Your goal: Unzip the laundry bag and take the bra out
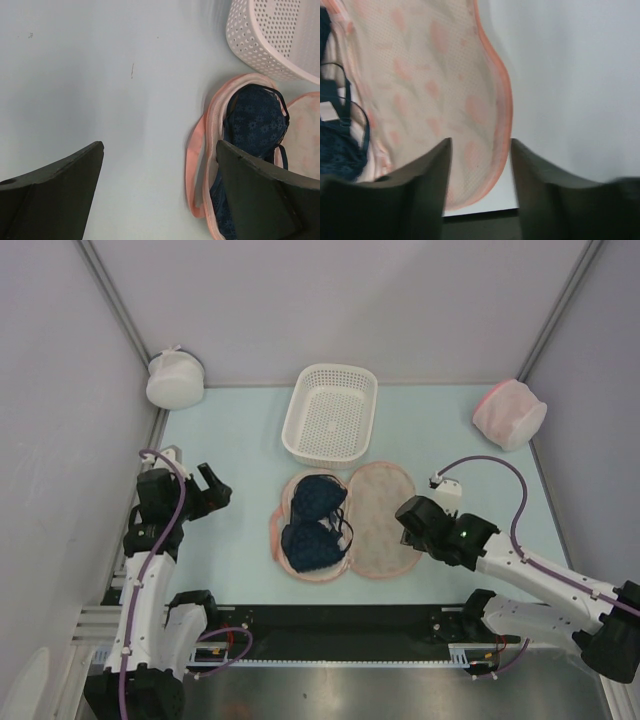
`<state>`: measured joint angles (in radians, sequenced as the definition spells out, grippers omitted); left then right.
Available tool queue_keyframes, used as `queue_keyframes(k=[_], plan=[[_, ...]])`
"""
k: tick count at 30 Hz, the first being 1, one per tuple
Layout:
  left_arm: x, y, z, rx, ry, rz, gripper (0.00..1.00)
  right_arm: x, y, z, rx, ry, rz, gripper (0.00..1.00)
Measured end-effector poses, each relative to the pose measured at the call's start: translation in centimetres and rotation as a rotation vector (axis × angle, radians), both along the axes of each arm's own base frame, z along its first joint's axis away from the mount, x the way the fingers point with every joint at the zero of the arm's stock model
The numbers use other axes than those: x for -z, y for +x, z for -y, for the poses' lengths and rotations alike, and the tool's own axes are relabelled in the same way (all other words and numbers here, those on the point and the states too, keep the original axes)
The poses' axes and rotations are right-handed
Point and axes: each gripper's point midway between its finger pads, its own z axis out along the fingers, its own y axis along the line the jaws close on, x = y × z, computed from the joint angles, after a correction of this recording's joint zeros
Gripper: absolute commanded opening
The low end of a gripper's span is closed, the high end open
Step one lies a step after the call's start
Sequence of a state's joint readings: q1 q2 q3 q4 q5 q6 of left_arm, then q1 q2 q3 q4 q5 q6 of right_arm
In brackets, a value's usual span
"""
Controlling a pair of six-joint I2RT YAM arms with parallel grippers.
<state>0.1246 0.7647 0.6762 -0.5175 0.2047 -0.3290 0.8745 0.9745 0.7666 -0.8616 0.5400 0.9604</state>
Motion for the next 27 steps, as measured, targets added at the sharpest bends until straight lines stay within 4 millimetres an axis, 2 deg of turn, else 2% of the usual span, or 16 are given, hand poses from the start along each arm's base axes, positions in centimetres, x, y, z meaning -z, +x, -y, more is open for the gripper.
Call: queue_keyframes(k=[3, 8, 13, 15, 18, 23, 27], plan=[[-0.1, 0.0, 0.0, -0.001, 0.007, 0.005, 0.97, 0.1, -0.1, 0.4, 0.0, -0.027, -0.007, 0.83], [0.0, -0.1, 1.5, 0.039, 0.037, 0.003, 0.95, -1.0, 0.2, 0.9, 0.003, -0.06, 0.008, 0.86], [0.1, -0.7, 7.7, 0.224, 0.035, 0.011, 0.95, -2.5, 1.1, 0.5, -0.009, -0.052, 0.05, 0.87], [0.6, -0.8, 9.5, 0.27, 0.031, -0.002, 0.95, -2.5, 1.2, 0.4, -0.015, -0.051, 0.054, 0.87], [2.1, -1.3, 12.5, 0.347, 0.042, -0.049, 0.95, -2.7, 1.5, 0.0, -0.027, -0.04, 0.066, 0.88], [4.9, -3.5, 17.1, 0.496, 0.084, -0.134, 0.96, -2.9, 2.0, -0.9, -0.044, -0.003, 0.083, 0.88], [7.4, -5.2, 19.4, 0.582, 0.133, -0.202, 0.98, -2.4, 2.1, -1.4, -0.054, 0.012, 0.076, 0.88]])
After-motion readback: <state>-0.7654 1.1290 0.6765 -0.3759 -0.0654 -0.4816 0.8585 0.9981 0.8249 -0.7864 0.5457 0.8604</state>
